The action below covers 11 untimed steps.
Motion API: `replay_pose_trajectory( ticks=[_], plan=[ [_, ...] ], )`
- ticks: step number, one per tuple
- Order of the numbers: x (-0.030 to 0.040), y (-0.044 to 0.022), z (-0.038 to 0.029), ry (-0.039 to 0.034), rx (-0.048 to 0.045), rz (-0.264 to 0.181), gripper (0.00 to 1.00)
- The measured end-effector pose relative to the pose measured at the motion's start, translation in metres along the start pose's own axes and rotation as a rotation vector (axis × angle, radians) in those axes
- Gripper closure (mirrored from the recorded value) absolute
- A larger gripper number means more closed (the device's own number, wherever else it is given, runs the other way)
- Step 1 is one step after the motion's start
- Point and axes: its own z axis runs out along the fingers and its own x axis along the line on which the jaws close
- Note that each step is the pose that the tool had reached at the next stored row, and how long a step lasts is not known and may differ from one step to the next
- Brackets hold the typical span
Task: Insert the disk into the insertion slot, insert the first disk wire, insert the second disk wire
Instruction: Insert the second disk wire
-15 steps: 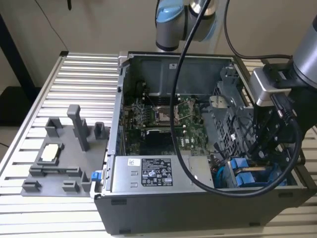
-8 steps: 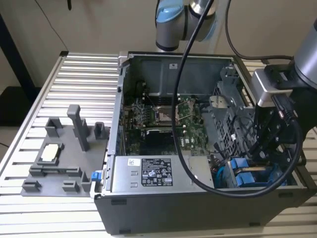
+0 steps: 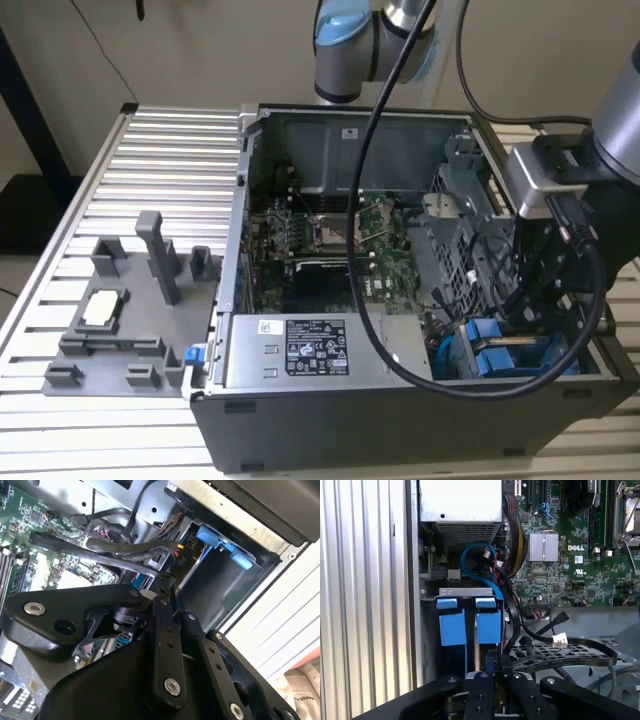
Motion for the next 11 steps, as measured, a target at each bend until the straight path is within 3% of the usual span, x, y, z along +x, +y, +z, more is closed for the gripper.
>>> replay_pose_trajectory(
  ticks=[11],
  plan=[
    [-0.0004,0.0000,0.0002,-0.0018,-0.0028,0.013,0.84]
  ],
)
